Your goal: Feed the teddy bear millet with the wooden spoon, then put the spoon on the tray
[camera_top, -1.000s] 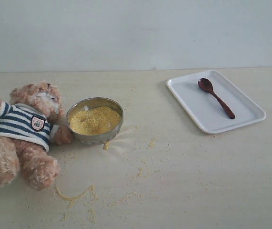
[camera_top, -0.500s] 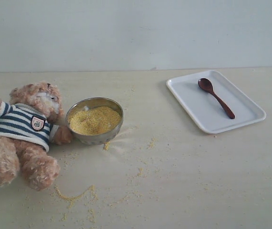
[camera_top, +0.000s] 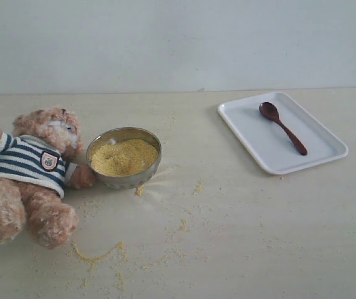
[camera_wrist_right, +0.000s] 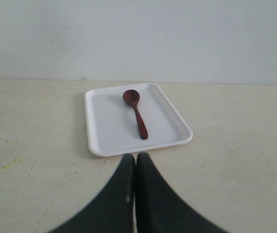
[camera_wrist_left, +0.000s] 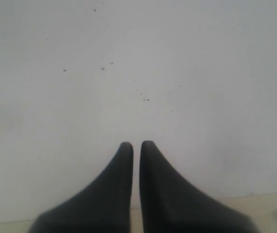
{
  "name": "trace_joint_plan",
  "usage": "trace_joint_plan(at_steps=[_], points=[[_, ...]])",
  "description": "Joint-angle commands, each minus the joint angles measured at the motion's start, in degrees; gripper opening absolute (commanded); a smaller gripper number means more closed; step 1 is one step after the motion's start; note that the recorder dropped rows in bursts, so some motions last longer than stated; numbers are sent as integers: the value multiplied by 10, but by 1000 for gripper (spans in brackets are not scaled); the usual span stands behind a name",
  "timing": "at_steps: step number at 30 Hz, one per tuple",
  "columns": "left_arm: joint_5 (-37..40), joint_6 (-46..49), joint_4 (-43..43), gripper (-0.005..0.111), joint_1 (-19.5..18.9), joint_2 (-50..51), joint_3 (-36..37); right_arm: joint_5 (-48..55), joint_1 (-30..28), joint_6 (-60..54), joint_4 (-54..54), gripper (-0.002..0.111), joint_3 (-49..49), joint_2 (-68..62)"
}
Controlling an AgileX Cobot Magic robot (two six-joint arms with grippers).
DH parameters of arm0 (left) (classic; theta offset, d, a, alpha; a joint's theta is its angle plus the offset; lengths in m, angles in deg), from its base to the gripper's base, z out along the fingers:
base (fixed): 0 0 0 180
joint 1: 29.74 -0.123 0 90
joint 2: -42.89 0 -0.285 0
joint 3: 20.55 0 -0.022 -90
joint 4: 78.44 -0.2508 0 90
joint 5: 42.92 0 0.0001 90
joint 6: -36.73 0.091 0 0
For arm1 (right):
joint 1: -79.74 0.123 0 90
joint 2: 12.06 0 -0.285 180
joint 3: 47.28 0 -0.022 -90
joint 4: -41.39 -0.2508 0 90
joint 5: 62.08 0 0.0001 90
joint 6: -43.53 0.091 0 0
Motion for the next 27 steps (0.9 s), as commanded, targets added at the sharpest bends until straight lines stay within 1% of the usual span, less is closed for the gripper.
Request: trace_joint_plan(at_steps=[1, 3, 6, 7, 9, 12, 16, 19, 20, 21, 24, 25, 27], points=[[-25, -255, -243, 5, 3, -5, 27, -7, -1, 0, 2, 0, 0, 1], [-49, -339, -347, 5, 3, -11, 43, -7, -1, 0, 2, 0, 0, 1], [-118, -488, -554, 5, 3, -24, 75, -7, -1, 1, 2, 0, 0, 1], [-136, -523, -609, 5, 3, -30, 83, -7, -1, 0, 2, 0, 0, 1], [-168, -575, -673, 5, 3, -37, 96, -7, -1, 0, 2, 0, 0, 1], [-162, -579, -680, 5, 3, -43, 97, -7, -1, 0, 2, 0, 0, 1], [-131, -579, -680, 5, 3, -43, 97, -7, -1, 0, 2, 0, 0, 1], [-80, -567, -677, 5, 3, -43, 104, -7, -1, 1, 2, 0, 0, 1], [-58, -554, -662, 5, 3, -43, 108, -7, -1, 1, 2, 0, 0, 1], [-41, -537, -630, 5, 3, -43, 115, -7, -1, 1, 2, 0, 0, 1], [-34, -474, -518, 5, 3, -43, 143, -7, -1, 1, 2, 0, 0, 1], [-35, -463, -498, 5, 3, -43, 155, -7, -1, 0, 2, 0, 0, 1], [-42, -451, -497, 5, 3, -43, 173, -7, -1, 0, 2, 0, 0, 1]])
